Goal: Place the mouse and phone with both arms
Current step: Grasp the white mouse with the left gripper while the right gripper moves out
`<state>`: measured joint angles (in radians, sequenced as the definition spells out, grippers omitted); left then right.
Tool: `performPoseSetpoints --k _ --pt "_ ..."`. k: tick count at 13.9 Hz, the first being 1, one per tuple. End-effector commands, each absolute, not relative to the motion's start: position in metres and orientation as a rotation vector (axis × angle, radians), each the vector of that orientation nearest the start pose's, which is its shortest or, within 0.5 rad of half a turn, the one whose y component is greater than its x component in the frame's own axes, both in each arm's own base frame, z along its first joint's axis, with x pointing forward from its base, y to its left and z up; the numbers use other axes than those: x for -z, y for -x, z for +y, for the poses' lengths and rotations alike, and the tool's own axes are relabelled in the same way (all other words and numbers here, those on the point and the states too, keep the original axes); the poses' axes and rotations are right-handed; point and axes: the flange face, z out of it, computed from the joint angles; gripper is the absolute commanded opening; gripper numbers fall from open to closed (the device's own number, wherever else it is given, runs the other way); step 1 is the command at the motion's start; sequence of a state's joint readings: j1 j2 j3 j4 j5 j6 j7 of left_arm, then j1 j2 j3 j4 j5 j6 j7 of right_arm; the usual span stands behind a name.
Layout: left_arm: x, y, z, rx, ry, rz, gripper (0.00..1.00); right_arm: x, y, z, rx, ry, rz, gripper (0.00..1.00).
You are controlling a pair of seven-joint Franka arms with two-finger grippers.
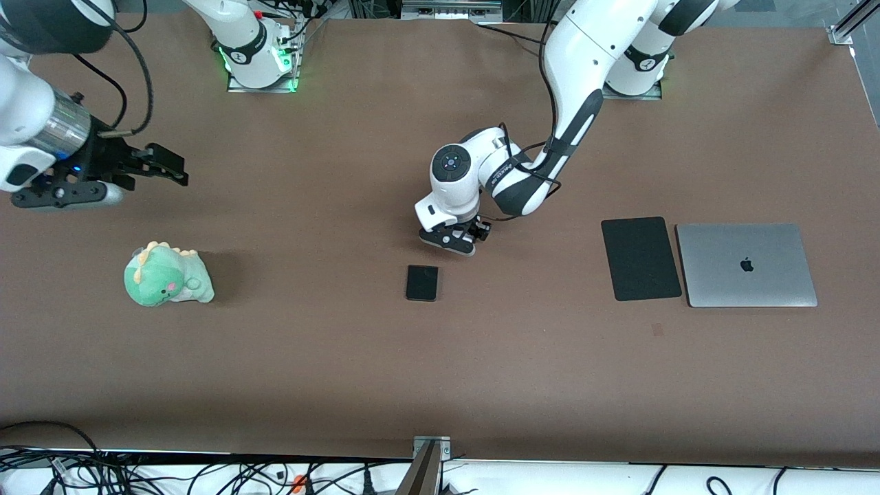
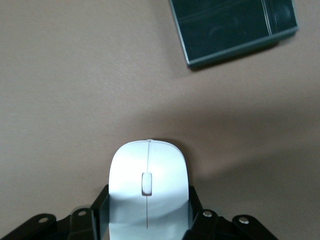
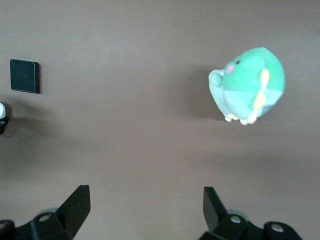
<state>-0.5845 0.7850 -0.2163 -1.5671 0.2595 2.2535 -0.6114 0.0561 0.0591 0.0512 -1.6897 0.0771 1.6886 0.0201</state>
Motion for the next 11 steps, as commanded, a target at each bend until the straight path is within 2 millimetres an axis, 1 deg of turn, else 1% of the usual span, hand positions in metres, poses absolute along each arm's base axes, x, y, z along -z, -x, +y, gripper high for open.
performPoseSetpoints --k 1,2,3,5,6,7,8,9,10,11 --pt "-0.24 -0.518 -0.463 -0.132 3.028 0.339 0.29 -0.514 -0.591 0.079 -0.091 3.061 -0.133 1.0" --pt "-0.259 -0.527 -0.446 -0.177 2.999 0.295 0.29 -0.506 -0.596 0.083 -0.082 3.06 -0.14 1.0" --pt "-0.282 -0.54 -0.422 -0.21 2.978 0.234 0.29 -0.498 -0.6 0.089 -0.078 3.059 -0.152 1.0" --pt "-0.306 -0.56 -0.364 -0.341 2.904 0.131 0.3 -0.487 -0.605 0.104 -0.063 3.057 -0.186 1.0" --pt "-0.314 -0.57 -0.332 -0.41 2.876 0.124 0.31 -0.479 -0.608 0.112 -0.066 3.055 -0.203 1.0" --pt "-0.316 -0.578 -0.304 -0.451 2.853 0.146 0.31 -0.47 -0.61 0.124 -0.067 3.052 -0.225 1.0" --pt "-0.315 -0.59 -0.276 -0.47 2.851 0.128 0.31 -0.459 -0.613 0.135 -0.065 3.051 -0.226 1.0" --pt "-0.314 -0.609 -0.229 -0.49 2.868 0.08 0.32 -0.447 -0.616 0.153 -0.055 3.052 -0.204 1.0" --pt "-0.313 -0.622 -0.195 -0.505 2.893 0.111 0.35 -0.435 -0.617 0.179 -0.05 3.053 -0.182 1.0" --pt "-0.308 -0.632 -0.169 -0.5 2.923 0.186 0.35 -0.42 -0.619 0.207 -0.047 3.057 -0.148 1.0"
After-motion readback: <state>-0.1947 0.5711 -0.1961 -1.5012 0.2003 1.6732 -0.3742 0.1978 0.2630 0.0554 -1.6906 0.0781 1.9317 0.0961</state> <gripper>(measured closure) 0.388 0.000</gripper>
